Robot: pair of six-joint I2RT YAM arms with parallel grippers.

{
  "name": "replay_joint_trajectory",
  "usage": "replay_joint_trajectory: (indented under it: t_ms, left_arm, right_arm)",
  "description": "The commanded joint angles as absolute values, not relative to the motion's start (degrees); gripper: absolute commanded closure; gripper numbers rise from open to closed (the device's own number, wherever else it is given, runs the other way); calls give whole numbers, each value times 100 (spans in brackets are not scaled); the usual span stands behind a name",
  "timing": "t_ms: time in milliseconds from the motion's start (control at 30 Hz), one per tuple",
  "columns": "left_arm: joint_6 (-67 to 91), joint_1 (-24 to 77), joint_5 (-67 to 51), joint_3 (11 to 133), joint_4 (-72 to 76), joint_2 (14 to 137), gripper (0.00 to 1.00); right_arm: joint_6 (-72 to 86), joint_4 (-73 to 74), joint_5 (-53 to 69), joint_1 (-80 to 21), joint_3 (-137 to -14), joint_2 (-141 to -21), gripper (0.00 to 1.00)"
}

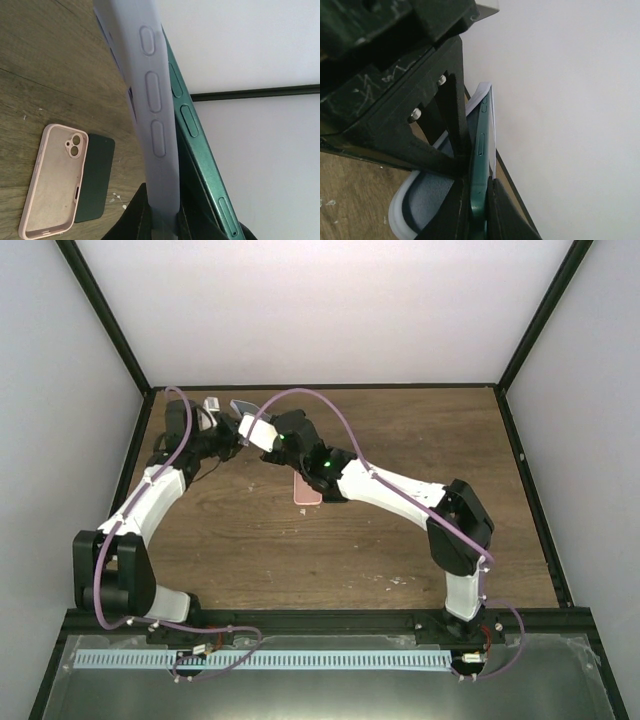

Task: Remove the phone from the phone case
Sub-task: Remove the phone case from the phone.

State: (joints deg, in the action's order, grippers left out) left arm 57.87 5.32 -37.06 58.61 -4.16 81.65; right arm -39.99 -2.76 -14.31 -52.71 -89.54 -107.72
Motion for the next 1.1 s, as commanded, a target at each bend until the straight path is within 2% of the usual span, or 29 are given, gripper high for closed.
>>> replay_joint_trajectory:
  t_ms: [0, 733, 1067]
  left_arm:
    - [4914, 527, -3174, 5807, -922, 8166, 100]
    - [3255, 457, -1832, 6101, -1572, 8360, 100]
    - [1864, 281, -3591, 6072, -1696, 8586, 100]
  right_arm:
    - [-3541, -1033, -1711, -5160, -9585, -10028, 99]
    - [-2478, -114, -1676, -4800, -9456, -9365, 99]
    - [-2374, 57, -1509, -4210, -8707, -8848, 99]
